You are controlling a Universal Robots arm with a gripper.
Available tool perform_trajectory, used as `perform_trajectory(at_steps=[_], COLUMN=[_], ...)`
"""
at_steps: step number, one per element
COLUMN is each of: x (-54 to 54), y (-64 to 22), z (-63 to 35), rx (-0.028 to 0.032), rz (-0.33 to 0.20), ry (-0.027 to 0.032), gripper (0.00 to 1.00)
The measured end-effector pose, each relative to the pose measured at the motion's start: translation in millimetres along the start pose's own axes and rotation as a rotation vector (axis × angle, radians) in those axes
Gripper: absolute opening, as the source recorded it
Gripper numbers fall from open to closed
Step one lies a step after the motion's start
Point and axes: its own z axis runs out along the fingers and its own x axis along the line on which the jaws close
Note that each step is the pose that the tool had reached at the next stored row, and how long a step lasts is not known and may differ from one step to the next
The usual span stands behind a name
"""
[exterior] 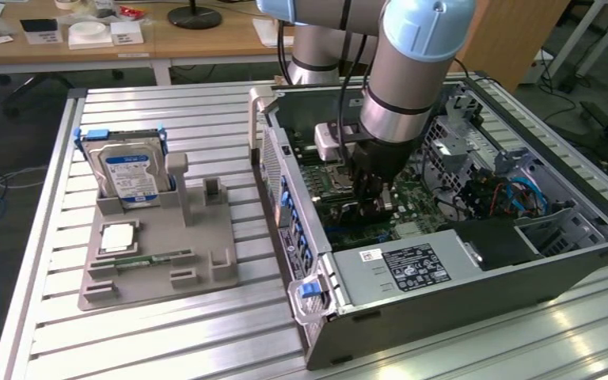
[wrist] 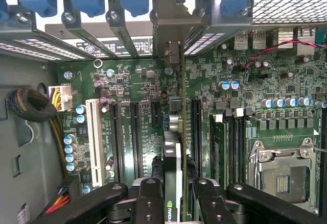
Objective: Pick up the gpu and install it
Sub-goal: 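Insert the gpu into the slot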
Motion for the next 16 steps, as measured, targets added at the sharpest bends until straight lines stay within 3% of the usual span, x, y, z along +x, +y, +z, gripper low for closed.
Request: perform_trajectory(at_steps=[8, 16], x=[-0.2, 0.1], y=[-0.1, -0.2], z=[-1.2, -2.1], rx=[0.0004, 0.0002], rz=[0.0, 0.0], ry=[0.0, 0.0043], gripper=[0.27, 0.27])
